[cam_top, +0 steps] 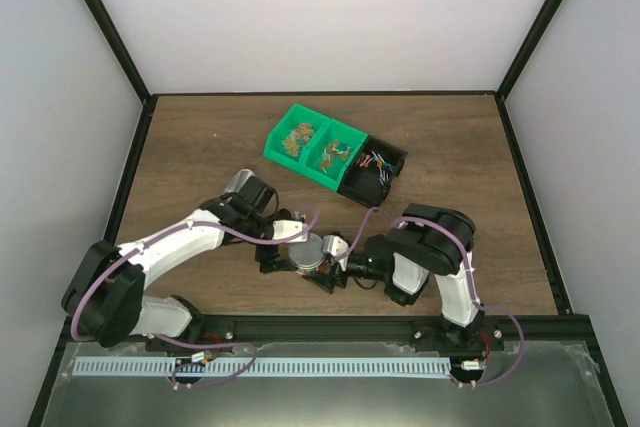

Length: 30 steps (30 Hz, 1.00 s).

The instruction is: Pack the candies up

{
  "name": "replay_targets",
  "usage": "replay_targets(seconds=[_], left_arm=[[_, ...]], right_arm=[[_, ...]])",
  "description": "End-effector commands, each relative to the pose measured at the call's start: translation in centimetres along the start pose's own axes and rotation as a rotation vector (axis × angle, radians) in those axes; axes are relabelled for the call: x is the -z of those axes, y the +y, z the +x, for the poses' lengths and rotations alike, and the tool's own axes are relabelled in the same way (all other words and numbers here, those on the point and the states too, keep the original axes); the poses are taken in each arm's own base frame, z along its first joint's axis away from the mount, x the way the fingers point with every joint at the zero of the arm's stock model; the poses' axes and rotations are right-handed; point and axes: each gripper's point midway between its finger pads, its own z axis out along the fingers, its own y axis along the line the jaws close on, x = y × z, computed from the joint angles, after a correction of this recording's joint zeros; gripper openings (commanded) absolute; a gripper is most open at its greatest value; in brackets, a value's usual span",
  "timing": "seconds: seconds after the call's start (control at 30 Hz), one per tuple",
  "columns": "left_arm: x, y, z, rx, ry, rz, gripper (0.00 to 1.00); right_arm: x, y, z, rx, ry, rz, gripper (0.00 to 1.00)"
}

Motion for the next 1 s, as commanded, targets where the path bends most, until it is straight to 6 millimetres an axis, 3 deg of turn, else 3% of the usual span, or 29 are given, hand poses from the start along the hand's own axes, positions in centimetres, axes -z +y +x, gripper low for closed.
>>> replay_targets(seconds=[0.0,0.3,0.47,0.63,0.8,0.97], left_arm=[[2.2,1.3,-0.1,0.008,-0.029,-0.080,1.00],[4.5,0.9,1.2,0.076,-0.024,-0.138,1.00],[4.7,-0.1,1.9,0.064,-0.009,-0.132,1.00],[5.3,-0.3,2.8,0.080,0.011,-0.150,1.00],[6.2,1.0,3.0,0.129,0.009,-0.208,1.00],[7.5,3.2,2.7,0.188,-0.022,-0.276,1.00]], right_arm=[[0.0,1.7,0.2,0.012,0.011,-0.072,0.99],[1.0,1.5,0.3,0.025,0.026,-0.069,1.00],[1.9,1.5,0.3,0.027,0.043,-0.069,1.00],[2.6,-0.5,0.3,-0.036,0.065,0.012,1.00],[3.4,-1.9,-0.5,-0.067,0.074,0.055,1.00],[4.9,-1.5,-2.5,-0.068,0.040,0.024,1.00]])
